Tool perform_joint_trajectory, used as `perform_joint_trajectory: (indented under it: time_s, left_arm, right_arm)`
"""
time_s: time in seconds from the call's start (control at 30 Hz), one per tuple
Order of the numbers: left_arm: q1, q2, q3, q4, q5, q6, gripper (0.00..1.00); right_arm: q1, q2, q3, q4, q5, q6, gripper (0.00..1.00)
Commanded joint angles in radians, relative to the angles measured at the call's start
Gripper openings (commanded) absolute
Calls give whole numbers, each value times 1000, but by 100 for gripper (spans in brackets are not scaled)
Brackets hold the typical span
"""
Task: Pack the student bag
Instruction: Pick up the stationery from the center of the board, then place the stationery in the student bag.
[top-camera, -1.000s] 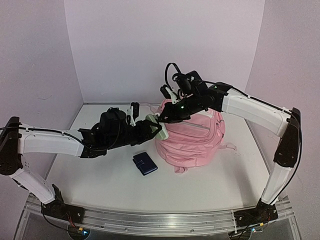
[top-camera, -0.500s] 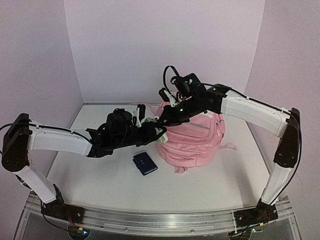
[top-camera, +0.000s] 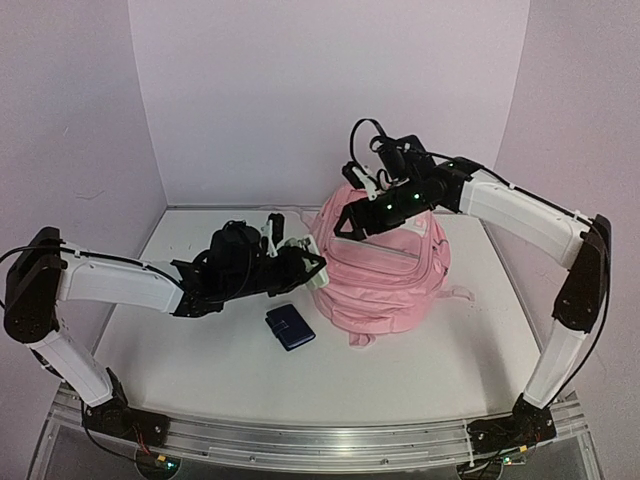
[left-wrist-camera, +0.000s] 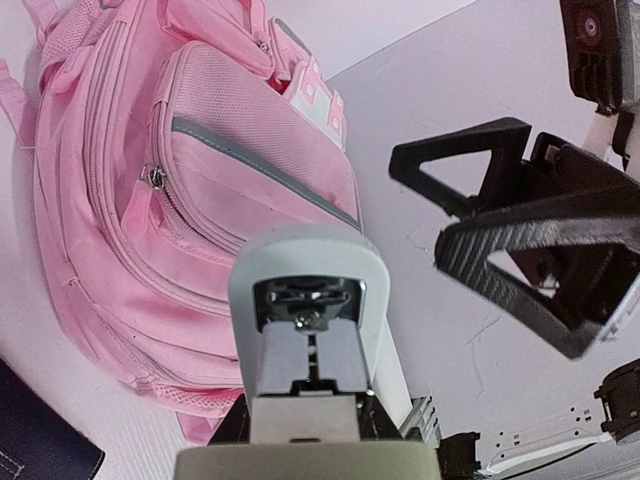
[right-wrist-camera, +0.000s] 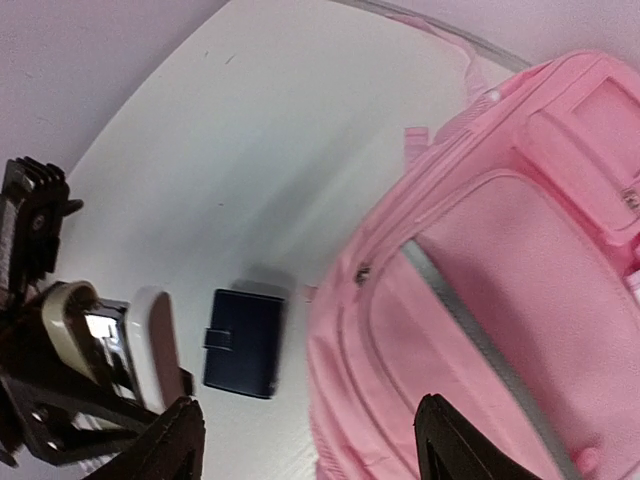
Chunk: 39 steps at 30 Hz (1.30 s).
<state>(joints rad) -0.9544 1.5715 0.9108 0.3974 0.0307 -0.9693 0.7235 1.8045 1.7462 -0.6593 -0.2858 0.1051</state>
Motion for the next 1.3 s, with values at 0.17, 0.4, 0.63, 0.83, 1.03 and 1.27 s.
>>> perform_joint_trajectory:
  time_s: [0.17,0.4,0.63,0.83,1.03,1.27]
  left_arm:
    - [8,-21,-23,86,2,-36,10]
    - [9,-16,-42,111,12,-52,10]
    - [9,-16,-43,101,14,-49,9]
    - [10,-16,-46,105,20,-45,9]
    - [10,-14,-62,130,24,-51,8]
    - [10,-13,-85,160,29,-63,8]
  right_arm:
    - [-17,-63,-95,-98,195,-408,71]
    - [28,-32,-134,-90,370,-541,77]
    - [64,19,-185,-15,539,-618,81]
    - [63,52,-212,113,719,-639,64]
    - [59,27,-188,133,732,-646,56]
    - [54,1,-165,133,724,-672,53]
